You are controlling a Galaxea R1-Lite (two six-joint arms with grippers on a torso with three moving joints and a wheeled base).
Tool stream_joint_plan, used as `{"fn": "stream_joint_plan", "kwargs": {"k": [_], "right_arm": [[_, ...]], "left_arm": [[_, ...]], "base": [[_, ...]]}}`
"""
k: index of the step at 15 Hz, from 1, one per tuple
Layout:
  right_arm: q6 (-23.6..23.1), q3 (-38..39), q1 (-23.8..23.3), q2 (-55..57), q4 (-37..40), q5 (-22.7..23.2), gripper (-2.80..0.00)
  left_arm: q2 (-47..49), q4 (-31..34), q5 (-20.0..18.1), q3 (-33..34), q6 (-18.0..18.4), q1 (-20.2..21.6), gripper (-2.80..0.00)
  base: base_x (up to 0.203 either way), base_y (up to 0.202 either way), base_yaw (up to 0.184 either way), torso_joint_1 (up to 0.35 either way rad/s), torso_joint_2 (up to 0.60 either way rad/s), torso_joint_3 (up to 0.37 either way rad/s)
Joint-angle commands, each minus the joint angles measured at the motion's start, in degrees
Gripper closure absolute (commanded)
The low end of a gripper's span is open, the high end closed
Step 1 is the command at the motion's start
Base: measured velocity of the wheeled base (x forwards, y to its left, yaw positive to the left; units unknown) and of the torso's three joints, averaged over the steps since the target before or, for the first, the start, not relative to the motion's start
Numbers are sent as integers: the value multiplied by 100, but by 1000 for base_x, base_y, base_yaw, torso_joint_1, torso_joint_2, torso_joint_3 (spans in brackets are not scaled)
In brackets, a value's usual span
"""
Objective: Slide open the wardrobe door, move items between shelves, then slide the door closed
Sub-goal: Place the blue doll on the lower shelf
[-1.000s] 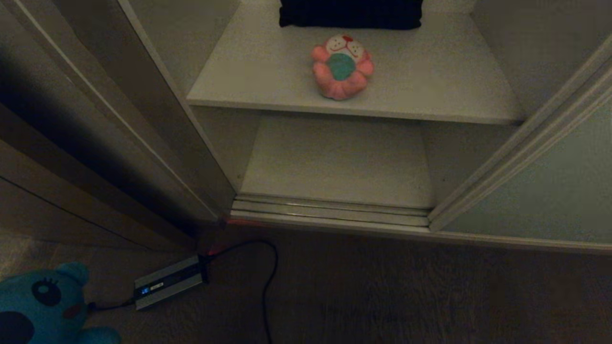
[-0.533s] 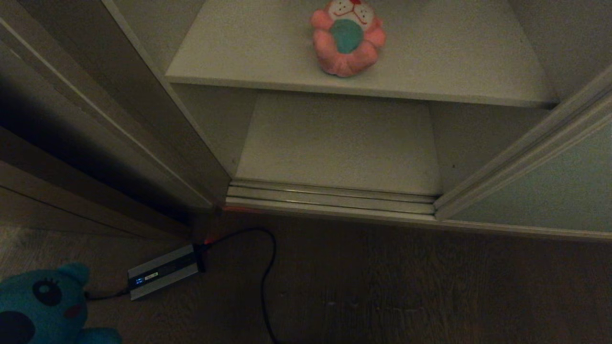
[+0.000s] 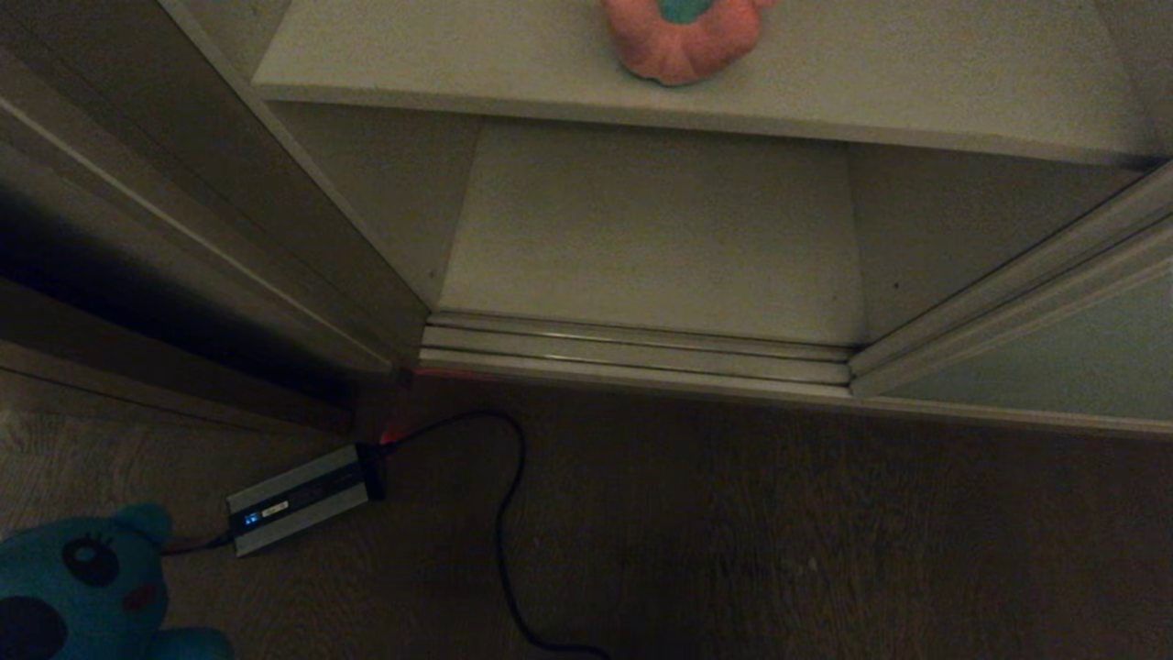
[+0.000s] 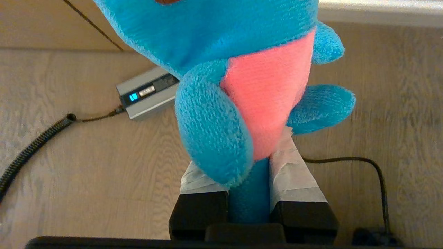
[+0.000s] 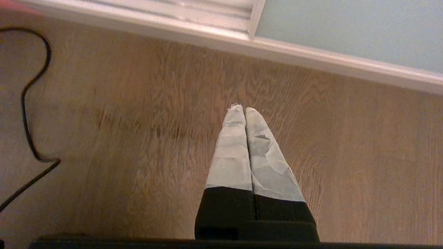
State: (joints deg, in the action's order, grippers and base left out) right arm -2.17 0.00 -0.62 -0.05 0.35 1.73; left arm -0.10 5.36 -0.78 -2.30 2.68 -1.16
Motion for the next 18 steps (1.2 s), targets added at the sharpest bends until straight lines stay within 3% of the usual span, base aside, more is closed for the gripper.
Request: {"fn": "stream_joint_plan", "kwargs": {"k": [1, 7, 11, 14, 18], "right_arm": [[-3, 26, 1, 5, 0, 3, 0], [-3, 18, 1, 5, 0, 3, 0], [-3, 18, 1, 5, 0, 3, 0], [-3, 26, 1, 5, 0, 3, 0], [-3, 18, 1, 5, 0, 3, 0]], "left_arm": [[1, 9, -2, -7, -20, -6, 0], [1, 8, 7, -7, -30, 2, 0], [10, -31, -39, -17, 325, -1, 0], [111, -13, -641, -691, 343, 1, 0], [1773, -121, -1091, -1307, 154, -68, 0]], "base": [[0, 0, 0, 7, 2, -198], [0, 0, 0, 3, 0, -104], [0, 0, 0, 0, 0, 0], [0, 0, 0, 0, 0, 0], [0, 0, 0, 0, 0, 0]]}}
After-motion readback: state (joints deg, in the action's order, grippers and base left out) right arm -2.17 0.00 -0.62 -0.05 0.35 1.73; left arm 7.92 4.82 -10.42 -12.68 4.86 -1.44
